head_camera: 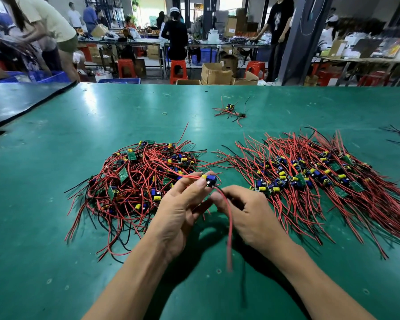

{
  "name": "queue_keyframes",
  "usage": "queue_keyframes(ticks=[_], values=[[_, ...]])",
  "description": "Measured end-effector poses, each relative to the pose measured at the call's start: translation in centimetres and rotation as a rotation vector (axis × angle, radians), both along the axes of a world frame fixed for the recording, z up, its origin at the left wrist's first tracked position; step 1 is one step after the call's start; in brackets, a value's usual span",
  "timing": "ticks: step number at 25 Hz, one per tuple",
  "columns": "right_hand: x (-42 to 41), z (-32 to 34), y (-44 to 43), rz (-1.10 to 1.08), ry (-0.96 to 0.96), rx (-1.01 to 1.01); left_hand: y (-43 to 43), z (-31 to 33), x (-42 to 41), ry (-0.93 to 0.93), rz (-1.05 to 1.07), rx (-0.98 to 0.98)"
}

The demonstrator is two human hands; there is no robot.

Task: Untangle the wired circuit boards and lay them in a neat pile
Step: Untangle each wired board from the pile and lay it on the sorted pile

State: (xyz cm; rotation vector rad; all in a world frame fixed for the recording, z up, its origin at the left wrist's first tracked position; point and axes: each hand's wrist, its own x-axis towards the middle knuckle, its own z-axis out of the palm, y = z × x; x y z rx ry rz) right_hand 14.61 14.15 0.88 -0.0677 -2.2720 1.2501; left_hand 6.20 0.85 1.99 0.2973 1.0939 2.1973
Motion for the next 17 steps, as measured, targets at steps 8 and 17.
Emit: queue_keyframes(ticks=[8,17], values=[[-0.1,1.8,0.1,0.066,-0.079,-0.946,0.1,-0.3,0.5,0.063,-0.038,-0.066],[0.8,2.1,0.9,0.257,-0.353,-0.999,-0.3,0.7,1.1,-0.011,-0.351,-0.159]])
